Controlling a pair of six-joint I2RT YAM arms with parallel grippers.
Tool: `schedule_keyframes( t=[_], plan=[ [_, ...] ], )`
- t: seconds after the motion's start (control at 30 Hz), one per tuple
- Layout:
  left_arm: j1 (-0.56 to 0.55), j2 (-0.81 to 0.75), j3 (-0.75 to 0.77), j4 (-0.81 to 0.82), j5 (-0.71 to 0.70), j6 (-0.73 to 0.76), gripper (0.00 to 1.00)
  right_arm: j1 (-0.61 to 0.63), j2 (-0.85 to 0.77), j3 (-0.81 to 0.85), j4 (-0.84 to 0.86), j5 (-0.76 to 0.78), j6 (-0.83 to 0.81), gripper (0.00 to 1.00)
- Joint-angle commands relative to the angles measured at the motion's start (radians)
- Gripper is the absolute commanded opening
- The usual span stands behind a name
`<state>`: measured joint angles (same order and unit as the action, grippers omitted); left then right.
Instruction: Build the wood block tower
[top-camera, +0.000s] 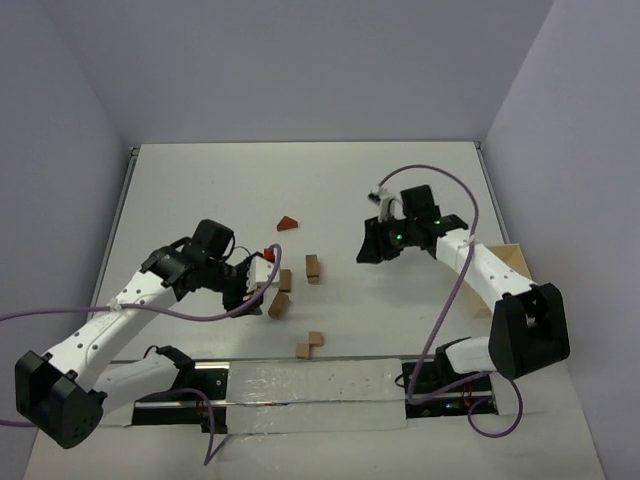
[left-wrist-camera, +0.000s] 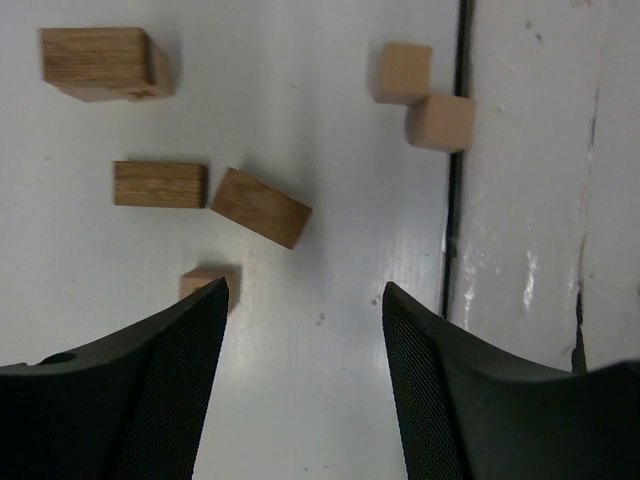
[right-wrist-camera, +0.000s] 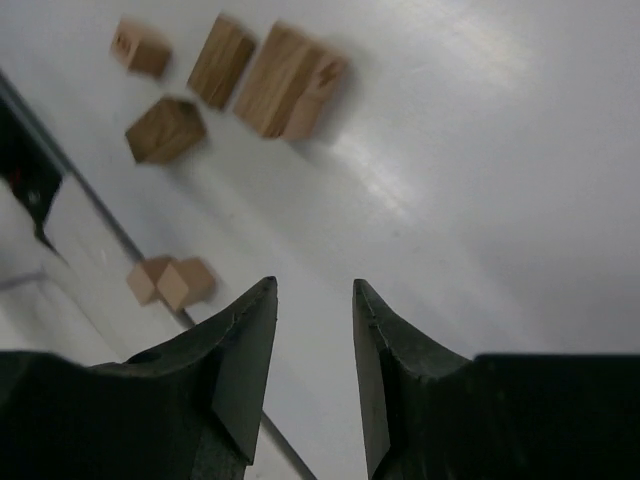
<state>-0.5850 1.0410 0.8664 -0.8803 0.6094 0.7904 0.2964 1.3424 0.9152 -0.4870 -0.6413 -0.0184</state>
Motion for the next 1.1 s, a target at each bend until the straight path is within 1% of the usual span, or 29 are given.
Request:
schedule_keyframes(
  t=[0.0,0.03,0.1,0.2,0.33,0.4,0.53,0.57,0.67,0.77,0.9,1.07],
  plan=[
    [-0.066,-0.087,-0.085,0.025,0.033,0.044,0.65,0.177,-0.032,-0.047,0.005,0.03,-0.131,0.39],
    [-0.102,-0.098,-0.131,0.055,0.013,0.039,0.65,0.222,-0.018,-0.055,-0.004,0.02,-0.148,0.39],
    [-0.113,-0.097,-0.154,0.078,-0.003,0.051,0.64,0.285,0.005,-0.067,-0.008,0.002,-0.171,0.39],
    [-0.121,-0.097,-0.184,0.082,0.002,0.069,0.63,0.346,0.013,-0.076,0.005,-0.02,-0.188,0.38],
    [-0.124,-0.136,-0.215,0.118,-0.004,0.083,0.62,0.467,0.036,-0.081,0.024,0.005,-0.213,0.4],
    [-0.125,-0.168,-0.228,0.139,-0.012,0.064,0.62,0.53,0.052,-0.075,0.029,0.023,-0.226,0.4],
    [-0.12,-0.255,-0.225,0.195,-0.014,-0.059,0.64,0.615,0.089,-0.056,0.036,0.052,-0.235,0.44],
    [-0.116,-0.28,-0.214,0.206,-0.011,-0.11,0.65,0.637,0.095,-0.054,0.044,0.06,-0.231,0.46],
    [-0.11,-0.335,-0.188,0.224,-0.016,-0.237,0.67,0.691,0.129,-0.033,0.038,0.084,-0.23,0.48],
    [-0.102,-0.393,-0.168,0.256,-0.079,-0.322,0.68,0.718,0.162,-0.011,0.032,0.099,-0.23,0.48],
    [-0.086,-0.42,-0.136,0.28,-0.139,-0.399,0.7,0.733,0.224,0.024,0.026,0.128,-0.216,0.47],
    [-0.059,-0.437,-0.126,0.322,-0.165,-0.462,0.72,0.734,0.295,0.075,0.016,0.184,-0.186,0.41]
  ],
)
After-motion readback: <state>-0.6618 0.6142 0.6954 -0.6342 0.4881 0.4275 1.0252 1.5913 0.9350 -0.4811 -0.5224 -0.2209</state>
